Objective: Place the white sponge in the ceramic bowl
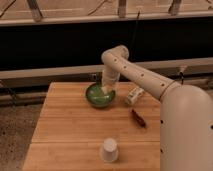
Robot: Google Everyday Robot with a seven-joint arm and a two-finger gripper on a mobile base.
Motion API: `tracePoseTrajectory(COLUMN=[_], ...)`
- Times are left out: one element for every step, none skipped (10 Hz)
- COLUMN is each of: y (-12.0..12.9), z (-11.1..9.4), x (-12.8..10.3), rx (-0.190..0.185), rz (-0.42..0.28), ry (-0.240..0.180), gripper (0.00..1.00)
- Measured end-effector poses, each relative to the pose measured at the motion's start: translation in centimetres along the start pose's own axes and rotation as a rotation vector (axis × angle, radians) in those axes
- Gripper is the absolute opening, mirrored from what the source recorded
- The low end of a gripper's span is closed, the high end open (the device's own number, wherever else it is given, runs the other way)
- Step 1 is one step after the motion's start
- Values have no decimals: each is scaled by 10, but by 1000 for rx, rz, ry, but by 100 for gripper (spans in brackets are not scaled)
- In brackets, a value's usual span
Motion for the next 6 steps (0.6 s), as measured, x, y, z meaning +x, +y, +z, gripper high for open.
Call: tracePoseTrajectory(y=[0,0,0,-1,-1,-1], z=[0,1,1,1,1,1], x=[0,0,1,1,1,2], rx=[-1,-1,0,0,1,1], rz=[-2,-3,-6,-7,-8,-10], ry=[0,-1,-2,-2,-3,-3], gripper=[35,39,41,40,37,35])
